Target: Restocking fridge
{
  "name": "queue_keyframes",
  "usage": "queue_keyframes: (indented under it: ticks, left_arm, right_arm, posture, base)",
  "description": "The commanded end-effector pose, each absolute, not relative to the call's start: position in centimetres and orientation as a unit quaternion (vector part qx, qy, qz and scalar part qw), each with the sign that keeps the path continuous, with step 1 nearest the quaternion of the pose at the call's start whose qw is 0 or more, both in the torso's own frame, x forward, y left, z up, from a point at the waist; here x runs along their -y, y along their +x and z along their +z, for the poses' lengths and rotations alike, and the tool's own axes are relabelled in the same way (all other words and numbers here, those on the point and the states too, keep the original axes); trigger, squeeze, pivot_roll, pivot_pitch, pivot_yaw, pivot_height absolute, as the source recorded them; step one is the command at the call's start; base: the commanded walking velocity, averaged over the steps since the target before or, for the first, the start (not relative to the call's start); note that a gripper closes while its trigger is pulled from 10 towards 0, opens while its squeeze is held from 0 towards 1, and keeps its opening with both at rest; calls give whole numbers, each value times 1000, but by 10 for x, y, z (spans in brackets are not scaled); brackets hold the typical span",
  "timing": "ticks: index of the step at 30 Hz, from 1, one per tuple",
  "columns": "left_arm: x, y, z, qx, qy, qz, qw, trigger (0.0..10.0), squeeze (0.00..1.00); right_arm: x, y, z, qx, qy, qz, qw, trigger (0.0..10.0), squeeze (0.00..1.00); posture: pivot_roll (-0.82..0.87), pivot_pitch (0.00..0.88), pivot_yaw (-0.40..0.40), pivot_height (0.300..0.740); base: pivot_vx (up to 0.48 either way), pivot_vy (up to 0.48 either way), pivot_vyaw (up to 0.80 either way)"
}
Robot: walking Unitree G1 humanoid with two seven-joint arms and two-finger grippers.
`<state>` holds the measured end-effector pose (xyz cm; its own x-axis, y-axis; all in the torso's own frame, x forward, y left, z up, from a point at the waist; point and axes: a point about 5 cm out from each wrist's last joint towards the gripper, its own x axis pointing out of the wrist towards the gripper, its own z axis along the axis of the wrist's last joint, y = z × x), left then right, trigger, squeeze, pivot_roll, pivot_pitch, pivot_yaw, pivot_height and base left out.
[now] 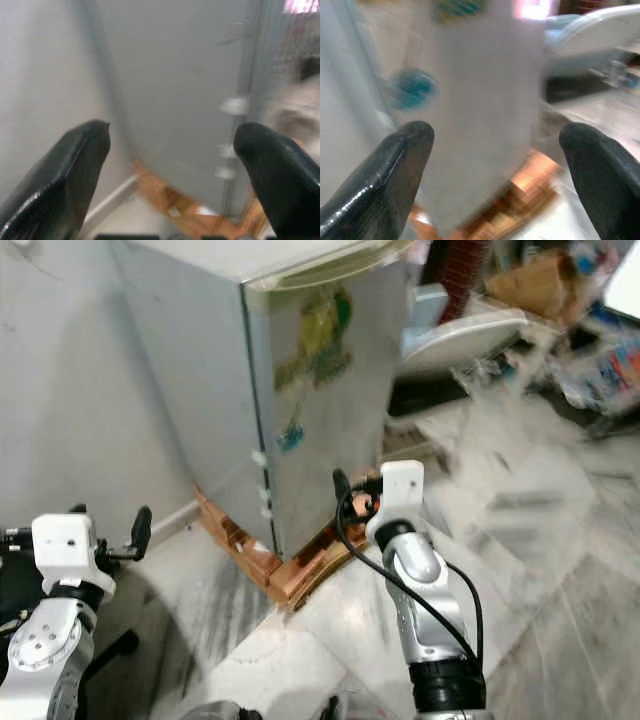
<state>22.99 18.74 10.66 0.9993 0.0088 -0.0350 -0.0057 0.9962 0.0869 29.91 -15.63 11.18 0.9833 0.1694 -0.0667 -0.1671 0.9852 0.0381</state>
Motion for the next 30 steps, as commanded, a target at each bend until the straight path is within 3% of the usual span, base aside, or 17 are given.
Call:
queue_keyframes:
  ticks: [1,13,21,30]
  left_arm:
    - [-191,227,105,-22,57,0,998,10000,0]
    - [-180,228,110,-10,51,-39,998,10000,0]
    - [-179,228,111,-8,53,-47,997,10000,0]
    - [-177,227,109,-12,43,-52,998,10000,0]
  right_arm:
    - [153,300,115,-29,22,87,996,10000,0]
    - [153,299,111,-33,24,82,996,10000,0]
    - [157,301,111,-35,25,75,996,10000,0]
    - [158,300,108,-38,20,75,996,10000,0]
  posture:
    - [15,90,21,740]
    - [24,91,26,740]
    - [22,93,26,740]
    - [20,95,22,740]
  base:
    - [255,337,-800]
    - [0,0,-800]
    - [342,0,-800]
    - [362,164,-53]
